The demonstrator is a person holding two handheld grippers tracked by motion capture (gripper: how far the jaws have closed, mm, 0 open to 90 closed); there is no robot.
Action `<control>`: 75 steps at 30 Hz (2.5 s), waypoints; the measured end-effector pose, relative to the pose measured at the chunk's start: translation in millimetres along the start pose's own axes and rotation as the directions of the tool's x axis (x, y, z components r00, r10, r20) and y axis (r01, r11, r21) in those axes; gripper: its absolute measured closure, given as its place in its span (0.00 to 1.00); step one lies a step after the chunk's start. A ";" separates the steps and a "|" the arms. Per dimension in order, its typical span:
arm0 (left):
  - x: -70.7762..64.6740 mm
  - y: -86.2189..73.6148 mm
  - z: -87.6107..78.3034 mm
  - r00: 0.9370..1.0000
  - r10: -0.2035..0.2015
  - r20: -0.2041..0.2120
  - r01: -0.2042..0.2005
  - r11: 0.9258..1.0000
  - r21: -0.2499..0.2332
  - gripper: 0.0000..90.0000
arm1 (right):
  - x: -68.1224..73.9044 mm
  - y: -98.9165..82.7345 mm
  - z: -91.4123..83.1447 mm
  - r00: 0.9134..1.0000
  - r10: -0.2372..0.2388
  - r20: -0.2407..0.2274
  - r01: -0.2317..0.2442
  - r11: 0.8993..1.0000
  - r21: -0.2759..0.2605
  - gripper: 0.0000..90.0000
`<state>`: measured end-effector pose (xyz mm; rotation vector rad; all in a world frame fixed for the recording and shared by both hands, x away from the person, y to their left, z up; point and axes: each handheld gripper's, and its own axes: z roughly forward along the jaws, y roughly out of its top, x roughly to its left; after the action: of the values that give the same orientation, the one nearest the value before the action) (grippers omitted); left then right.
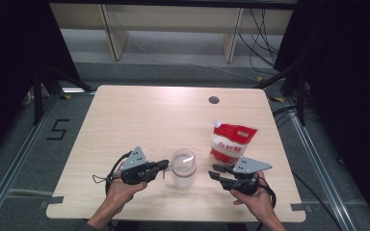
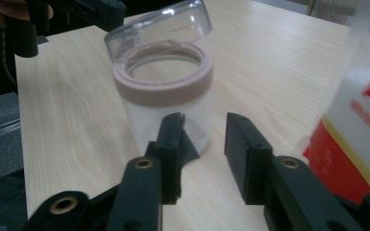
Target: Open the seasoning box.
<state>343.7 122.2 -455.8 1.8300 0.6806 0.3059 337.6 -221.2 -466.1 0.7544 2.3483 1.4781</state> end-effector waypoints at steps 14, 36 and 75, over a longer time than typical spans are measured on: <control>0.6 -1.7 -0.4 1.000 -0.007 0.001 0.007 1.000 -0.007 0.98 | 8.5 22.7 26.0 0.997 -0.066 -0.046 0.065 0.997 -0.038 0.93; -2.3 -18.5 -17.2 1.000 0.015 -0.004 -0.015 0.997 0.079 0.44 | 22.0 39.6 35.1 0.993 -0.098 -0.066 0.093 0.993 -0.067 0.93; 5.7 -62.0 -42.1 0.990 -0.003 -0.144 0.025 0.987 0.156 0.18 | 55.4 54.1 59.1 0.976 -0.164 -0.143 0.150 0.983 -0.101 0.88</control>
<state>307.8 172.5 -498.6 1.9658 0.8371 0.3867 335.5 -127.0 -441.3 0.4365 2.3676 1.6091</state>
